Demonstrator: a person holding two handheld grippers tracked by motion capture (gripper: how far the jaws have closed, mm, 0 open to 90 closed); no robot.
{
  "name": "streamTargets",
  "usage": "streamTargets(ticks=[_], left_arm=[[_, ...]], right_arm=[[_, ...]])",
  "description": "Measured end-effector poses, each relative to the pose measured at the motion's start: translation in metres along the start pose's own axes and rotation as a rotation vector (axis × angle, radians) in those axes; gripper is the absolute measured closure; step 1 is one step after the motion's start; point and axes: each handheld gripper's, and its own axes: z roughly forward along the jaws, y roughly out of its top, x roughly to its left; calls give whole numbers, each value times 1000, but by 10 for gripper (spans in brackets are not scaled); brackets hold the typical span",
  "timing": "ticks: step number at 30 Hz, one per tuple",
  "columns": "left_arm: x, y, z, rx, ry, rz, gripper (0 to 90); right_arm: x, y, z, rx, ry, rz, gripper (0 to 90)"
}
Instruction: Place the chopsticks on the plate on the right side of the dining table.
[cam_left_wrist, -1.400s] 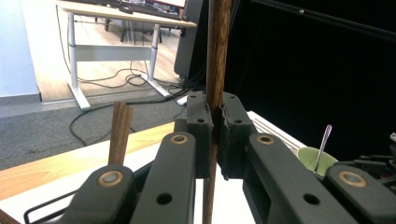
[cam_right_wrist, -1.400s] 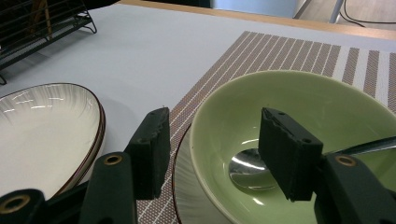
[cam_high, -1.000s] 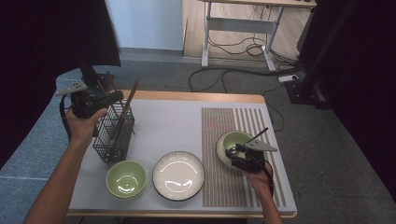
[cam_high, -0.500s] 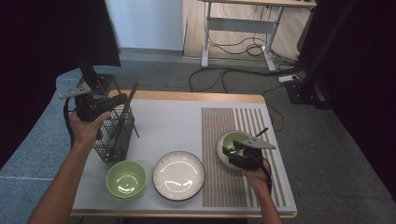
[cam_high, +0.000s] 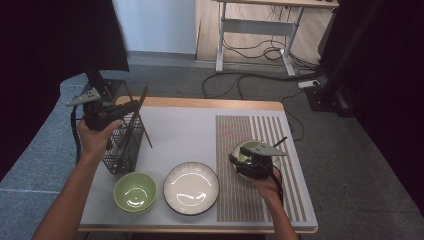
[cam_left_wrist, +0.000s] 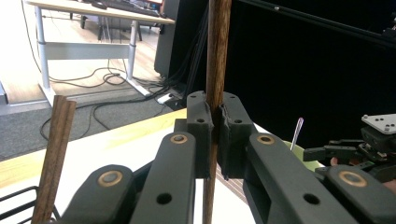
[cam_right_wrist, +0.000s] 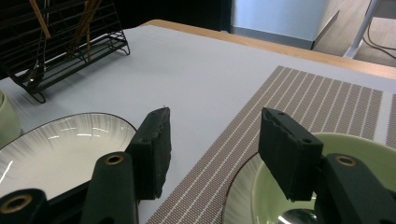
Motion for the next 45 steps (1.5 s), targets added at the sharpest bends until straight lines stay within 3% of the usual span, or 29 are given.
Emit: streamTargets(ticks=[10, 18, 31, 45], left_arm=[[-3, 0, 2, 5, -4, 6, 842], [-9, -2, 7, 18, -16, 14, 842], [-22, -7, 26, 33, -45, 25, 842], [-30, -13, 32, 48, -61, 27, 842]], right_arm=[[10, 6, 20, 2, 43, 14, 441], [20, 14, 26, -28, 66, 7, 446], [28, 17, 36, -32, 93, 18, 447], [41, 23, 46, -24, 137, 5, 446]])
